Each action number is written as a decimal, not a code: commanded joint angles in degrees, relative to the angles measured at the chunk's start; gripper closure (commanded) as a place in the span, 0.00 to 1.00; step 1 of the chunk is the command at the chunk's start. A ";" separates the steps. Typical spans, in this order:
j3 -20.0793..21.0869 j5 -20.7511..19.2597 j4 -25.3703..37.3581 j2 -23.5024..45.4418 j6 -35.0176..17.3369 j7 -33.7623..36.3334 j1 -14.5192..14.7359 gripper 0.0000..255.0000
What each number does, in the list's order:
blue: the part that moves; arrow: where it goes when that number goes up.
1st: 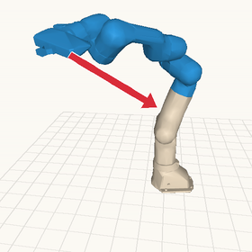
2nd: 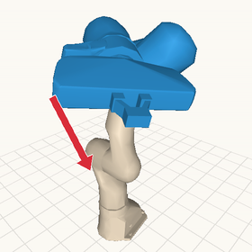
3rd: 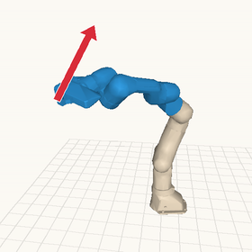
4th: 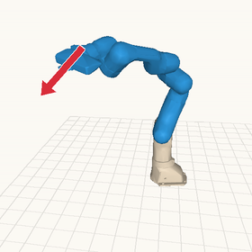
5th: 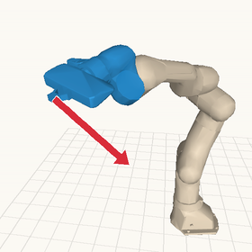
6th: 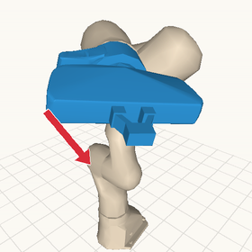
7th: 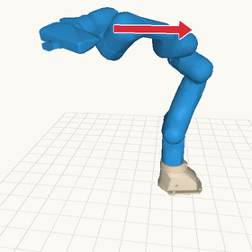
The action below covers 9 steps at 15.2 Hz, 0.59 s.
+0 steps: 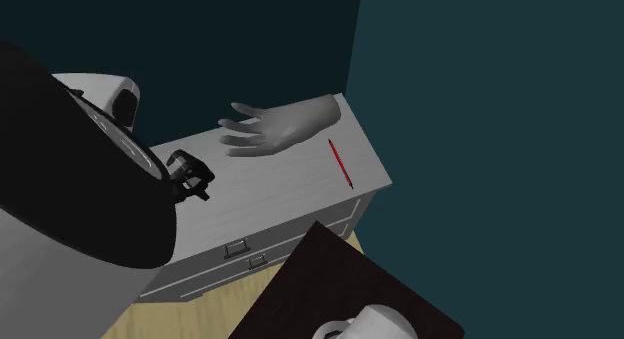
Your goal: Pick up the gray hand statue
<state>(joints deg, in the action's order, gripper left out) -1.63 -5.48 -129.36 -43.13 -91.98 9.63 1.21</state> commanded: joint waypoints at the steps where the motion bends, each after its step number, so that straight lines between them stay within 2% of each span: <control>1: 0.00 0.00 0.00 0.00 0.00 0.00 0.00 0.00; 9: -8.26 0.95 0.07 9.08 -9.39 1.88 -5.03 0.00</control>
<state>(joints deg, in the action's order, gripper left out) -9.08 -4.85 -129.10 -34.91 -100.27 11.00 -3.28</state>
